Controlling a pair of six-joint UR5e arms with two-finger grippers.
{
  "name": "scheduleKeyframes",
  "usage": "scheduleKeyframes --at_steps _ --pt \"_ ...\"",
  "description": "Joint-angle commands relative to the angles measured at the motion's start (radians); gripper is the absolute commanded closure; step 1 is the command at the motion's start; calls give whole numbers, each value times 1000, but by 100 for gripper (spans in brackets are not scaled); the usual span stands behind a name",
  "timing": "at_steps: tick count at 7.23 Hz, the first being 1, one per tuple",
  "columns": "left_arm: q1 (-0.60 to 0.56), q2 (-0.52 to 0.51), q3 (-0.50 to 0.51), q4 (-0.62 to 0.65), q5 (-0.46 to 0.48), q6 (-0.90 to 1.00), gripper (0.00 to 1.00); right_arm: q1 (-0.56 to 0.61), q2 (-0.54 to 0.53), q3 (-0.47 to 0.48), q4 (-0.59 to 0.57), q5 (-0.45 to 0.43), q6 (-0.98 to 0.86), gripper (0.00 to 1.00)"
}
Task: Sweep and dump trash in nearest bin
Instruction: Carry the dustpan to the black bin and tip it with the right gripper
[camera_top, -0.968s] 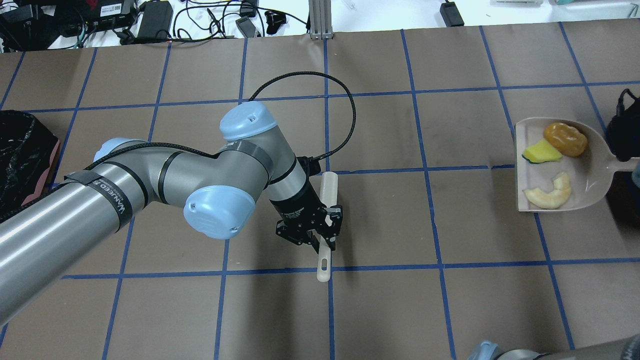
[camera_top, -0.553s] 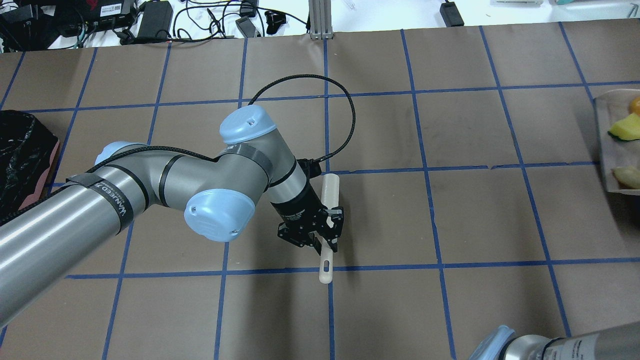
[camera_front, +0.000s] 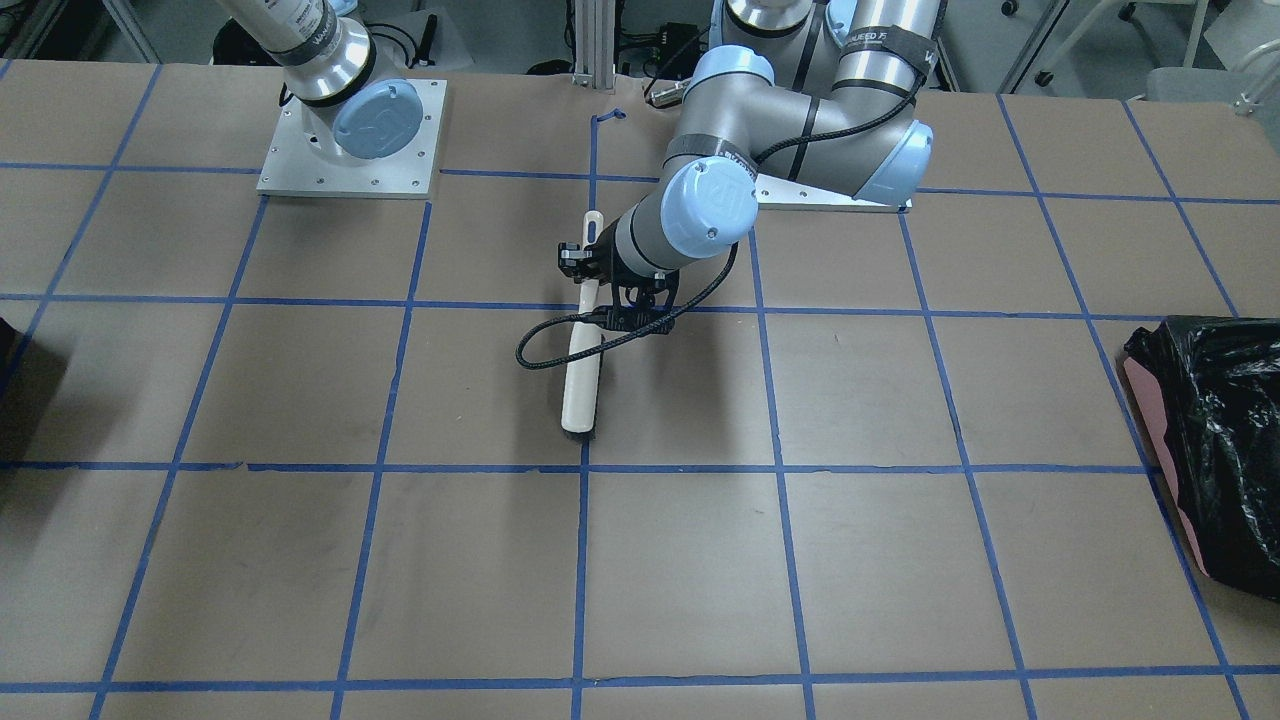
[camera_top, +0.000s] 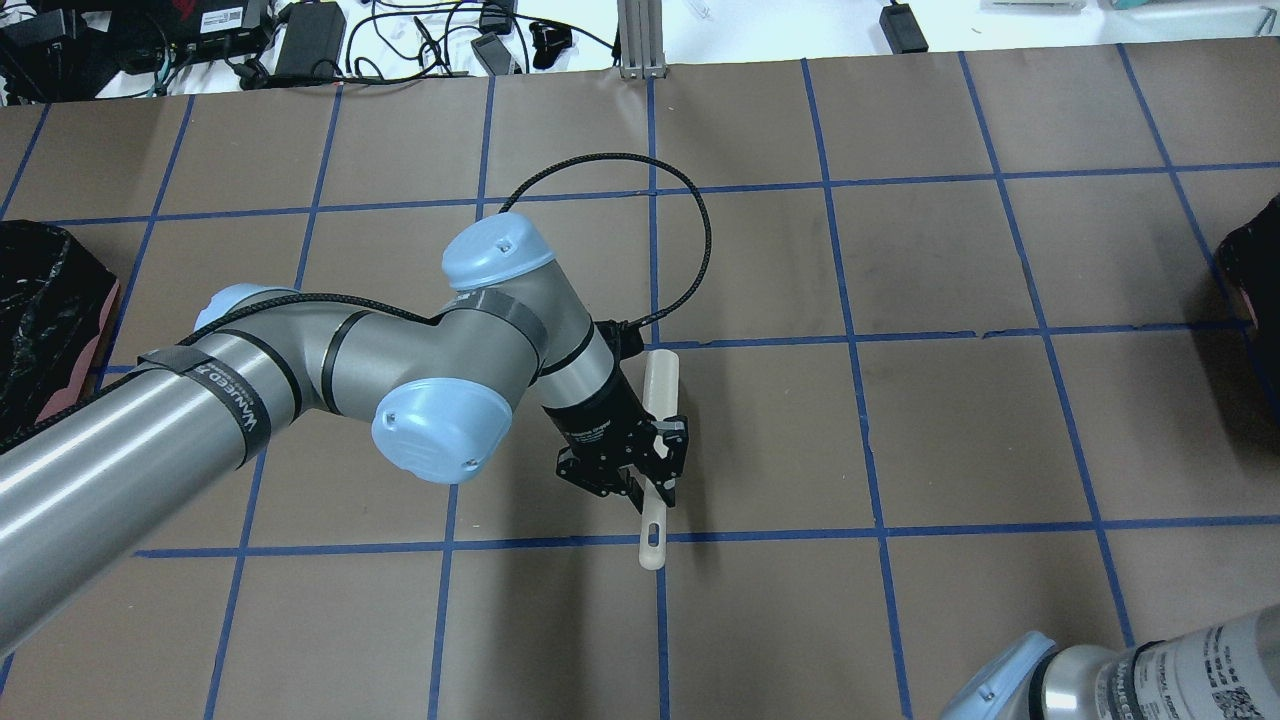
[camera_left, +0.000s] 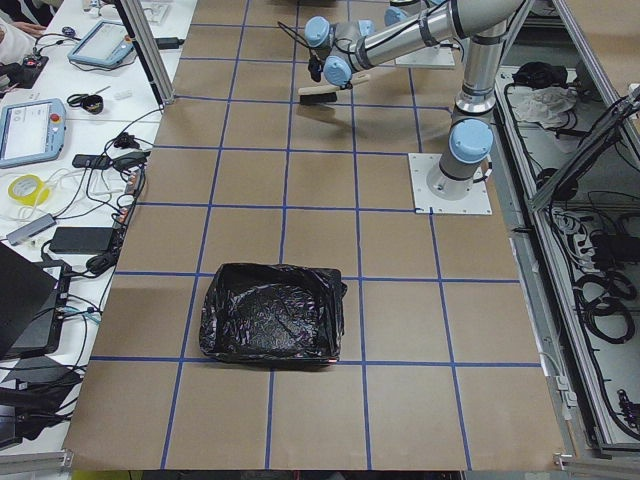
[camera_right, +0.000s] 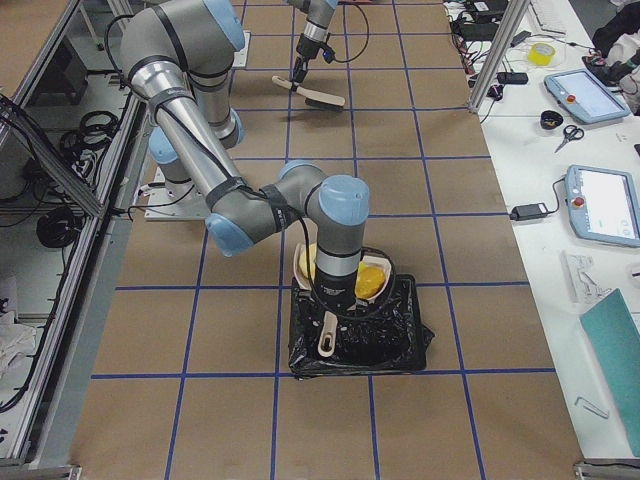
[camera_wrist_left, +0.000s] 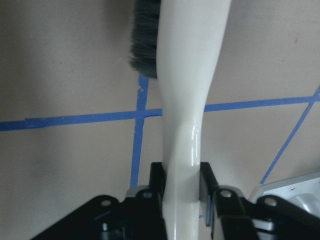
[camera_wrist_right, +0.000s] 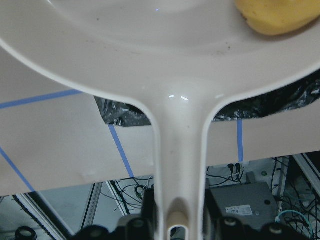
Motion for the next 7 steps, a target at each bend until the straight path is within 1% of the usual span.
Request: scheduleKeyframes --at_steps 1,2,3,4,5,6,7 --pt "0 -4 1 0 3 -1 82 -5 20 -12 -101 -100 -10 100" --pt "2 -6 0 -1 12 -1 76 10 40 -15 -161 -161 -6 100" --pt "2 -6 1 -1 17 -4 70 33 43 -13 -184 -220 -7 100" --pt "2 -6 1 -1 17 -4 63 41 56 -18 -193 -258 -4 100" --pt "2 -6 1 -1 17 1 54 41 73 -18 -257 -262 -13 100" --pt "2 -9 1 0 14 2 53 41 101 -19 -317 -277 -40 100" --pt "2 -9 3 -1 17 10 52 41 113 -25 -331 -283 -82 100"
